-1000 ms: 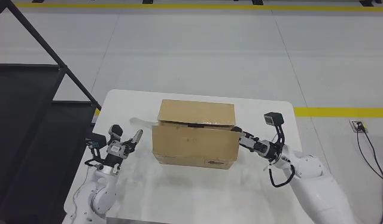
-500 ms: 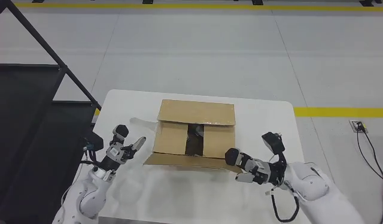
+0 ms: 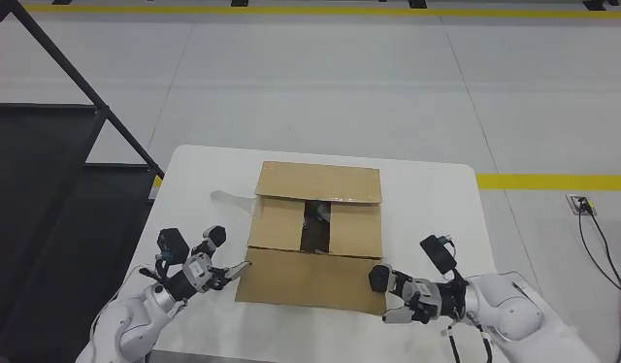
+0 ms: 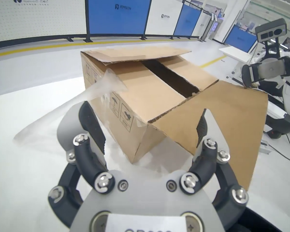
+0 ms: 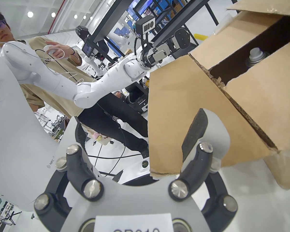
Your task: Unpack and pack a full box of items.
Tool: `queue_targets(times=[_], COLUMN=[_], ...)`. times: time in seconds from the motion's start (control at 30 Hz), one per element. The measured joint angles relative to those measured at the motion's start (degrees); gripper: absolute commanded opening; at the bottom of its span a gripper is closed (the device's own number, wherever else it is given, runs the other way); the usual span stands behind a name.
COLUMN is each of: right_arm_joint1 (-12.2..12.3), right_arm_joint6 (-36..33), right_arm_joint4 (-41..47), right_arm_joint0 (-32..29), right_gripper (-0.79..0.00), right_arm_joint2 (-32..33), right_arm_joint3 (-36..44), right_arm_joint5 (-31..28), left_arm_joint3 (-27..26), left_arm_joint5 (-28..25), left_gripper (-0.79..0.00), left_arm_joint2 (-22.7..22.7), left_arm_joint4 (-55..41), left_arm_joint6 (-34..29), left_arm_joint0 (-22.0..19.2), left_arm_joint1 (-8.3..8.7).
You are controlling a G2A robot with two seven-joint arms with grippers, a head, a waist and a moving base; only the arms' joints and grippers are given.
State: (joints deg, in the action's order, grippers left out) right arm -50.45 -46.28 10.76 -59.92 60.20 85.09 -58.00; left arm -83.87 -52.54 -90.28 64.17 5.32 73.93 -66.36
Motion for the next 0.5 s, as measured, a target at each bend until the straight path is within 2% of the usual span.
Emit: queue_targets(times=[0.13,0.3,0.5], right_arm_joint1=[0.0,-1.0,-2.1], right_arm_joint6=[1.2,8.6,14.0], right_arm_joint4=[1.5,4.9,8.6], right_arm_joint0=[0.1,0.5,1.8], right_gripper=[0.000,0.000,0.000], right_arm_joint2=[-0.4,-0.8,-1.4], right_arm_joint3=[-1.9,-1.5,-0.3], right_arm_joint5=[0.8,8.0,15.2], left_arm_joint3=[0.4,1.4,3.0], left_arm_joint5=[0.3,-0.3,0.8], left_gripper=[0.000,0.000,0.000], left_arm_joint2=[0.4,1.1,2.1], left_arm_joint4=[1.4,1.4,2.2], left_arm_joint6=[-0.5,-0.5,-1.4], left_arm_joint0=[0.0,-0.5,-1.3], left_arm_joint1=[0.21,0.42,0.61])
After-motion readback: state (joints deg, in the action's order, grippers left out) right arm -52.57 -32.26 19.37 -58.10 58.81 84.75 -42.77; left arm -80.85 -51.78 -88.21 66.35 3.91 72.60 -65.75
